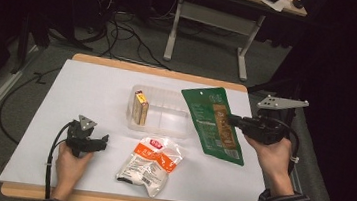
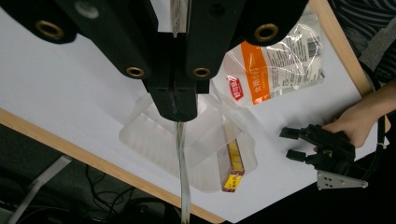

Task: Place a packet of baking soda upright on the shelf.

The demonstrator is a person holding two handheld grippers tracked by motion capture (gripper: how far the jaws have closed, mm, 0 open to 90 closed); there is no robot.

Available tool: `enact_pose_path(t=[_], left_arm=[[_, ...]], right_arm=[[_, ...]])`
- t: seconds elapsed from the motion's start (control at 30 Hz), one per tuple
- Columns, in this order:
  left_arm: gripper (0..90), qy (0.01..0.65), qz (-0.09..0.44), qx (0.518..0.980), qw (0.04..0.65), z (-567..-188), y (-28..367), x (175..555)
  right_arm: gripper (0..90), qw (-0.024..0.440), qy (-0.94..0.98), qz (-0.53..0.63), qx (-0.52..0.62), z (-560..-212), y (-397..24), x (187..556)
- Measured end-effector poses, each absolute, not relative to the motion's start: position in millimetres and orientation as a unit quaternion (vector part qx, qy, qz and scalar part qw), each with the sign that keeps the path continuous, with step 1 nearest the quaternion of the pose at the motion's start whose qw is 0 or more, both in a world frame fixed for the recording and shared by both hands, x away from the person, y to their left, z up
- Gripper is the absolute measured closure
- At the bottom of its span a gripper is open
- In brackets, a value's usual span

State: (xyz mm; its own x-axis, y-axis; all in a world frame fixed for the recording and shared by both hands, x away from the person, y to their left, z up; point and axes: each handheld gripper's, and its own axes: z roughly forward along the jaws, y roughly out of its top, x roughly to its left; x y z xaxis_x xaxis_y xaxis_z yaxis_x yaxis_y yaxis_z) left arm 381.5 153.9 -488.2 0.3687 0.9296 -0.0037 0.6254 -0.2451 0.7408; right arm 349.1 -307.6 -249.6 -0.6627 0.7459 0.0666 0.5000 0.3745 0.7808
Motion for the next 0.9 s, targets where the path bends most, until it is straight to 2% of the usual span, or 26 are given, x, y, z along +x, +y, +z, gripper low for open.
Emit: enact_pose_path(t=[0.53, 0.9], left_arm=[[18.7, 0.514, 0.224, 0.758, 0.334, -488.0, 154.4, 381.7], [18.7, 0.514, 0.225, 0.757, 0.335, -488.0, 154.2, 381.6]], right_arm=[[90.0, 0.142, 0.812, 0.423, 0.376, -236.4, -285.4, 377.4], [90.0, 0.133, 0.803, 0.435, 0.384, -235.0, -260.7, 410.5]])
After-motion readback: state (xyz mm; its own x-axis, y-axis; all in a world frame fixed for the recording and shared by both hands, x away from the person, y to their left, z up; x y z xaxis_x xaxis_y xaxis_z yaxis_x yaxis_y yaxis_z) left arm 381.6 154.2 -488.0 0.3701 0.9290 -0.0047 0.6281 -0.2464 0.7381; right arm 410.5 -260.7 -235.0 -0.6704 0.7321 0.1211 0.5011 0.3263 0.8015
